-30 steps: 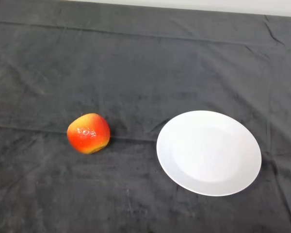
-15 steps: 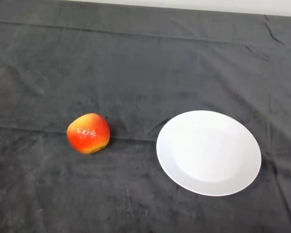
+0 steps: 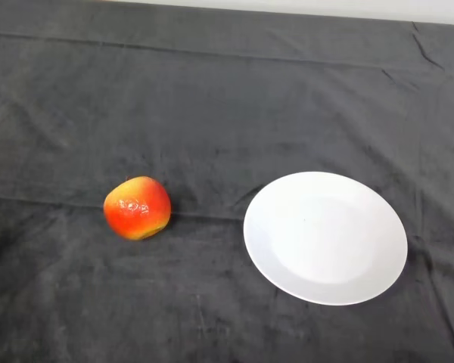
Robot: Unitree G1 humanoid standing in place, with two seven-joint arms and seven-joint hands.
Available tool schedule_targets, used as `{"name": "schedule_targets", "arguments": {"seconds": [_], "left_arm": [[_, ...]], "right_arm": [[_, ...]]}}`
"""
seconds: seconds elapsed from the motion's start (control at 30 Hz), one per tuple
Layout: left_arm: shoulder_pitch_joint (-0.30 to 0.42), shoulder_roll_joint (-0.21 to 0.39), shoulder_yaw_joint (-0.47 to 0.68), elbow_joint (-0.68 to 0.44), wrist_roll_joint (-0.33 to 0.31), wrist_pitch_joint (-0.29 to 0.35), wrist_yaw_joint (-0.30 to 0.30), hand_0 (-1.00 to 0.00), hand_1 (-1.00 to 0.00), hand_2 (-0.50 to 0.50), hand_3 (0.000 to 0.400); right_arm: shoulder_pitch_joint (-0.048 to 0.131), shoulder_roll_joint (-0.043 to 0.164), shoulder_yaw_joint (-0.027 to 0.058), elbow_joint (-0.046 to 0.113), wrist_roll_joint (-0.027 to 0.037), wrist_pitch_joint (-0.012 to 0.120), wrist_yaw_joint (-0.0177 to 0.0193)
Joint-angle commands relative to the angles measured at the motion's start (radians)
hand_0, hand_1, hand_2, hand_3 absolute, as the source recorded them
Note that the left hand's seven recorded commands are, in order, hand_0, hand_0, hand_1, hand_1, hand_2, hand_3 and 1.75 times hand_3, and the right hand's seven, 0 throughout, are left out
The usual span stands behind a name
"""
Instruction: Move the apple to the plate
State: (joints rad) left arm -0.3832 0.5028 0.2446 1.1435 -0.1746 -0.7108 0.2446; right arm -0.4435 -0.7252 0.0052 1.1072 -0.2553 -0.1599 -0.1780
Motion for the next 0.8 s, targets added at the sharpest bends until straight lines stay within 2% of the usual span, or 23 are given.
{"name": "schedule_targets", "arguments": {"seconds": [0.03, 0.5, 0.8], "left_arm": [[-0.031, -0.013, -0.022, -0.055, 0.027, -0.027, 0.014, 0.00, 0.00, 0.00, 0.000], [-0.074, -0.107, -0.142, -0.068, 0.179, -0.034, 0.055, 0.00, 0.00, 0.00, 0.000], [-0.088, -0.118, -0.196, -0.072, 0.242, -0.044, 0.047, 0.00, 0.00, 0.00, 0.000]], "right_arm": [[0.098, 0.022, 0.0321, 0.052, -0.0250, 0.030, 0.0092], [0.100, 0.022, 0.0316, 0.049, -0.0245, 0.032, 0.0097], [0.100, 0.022, 0.0312, 0.048, -0.0243, 0.033, 0.0100]]}}
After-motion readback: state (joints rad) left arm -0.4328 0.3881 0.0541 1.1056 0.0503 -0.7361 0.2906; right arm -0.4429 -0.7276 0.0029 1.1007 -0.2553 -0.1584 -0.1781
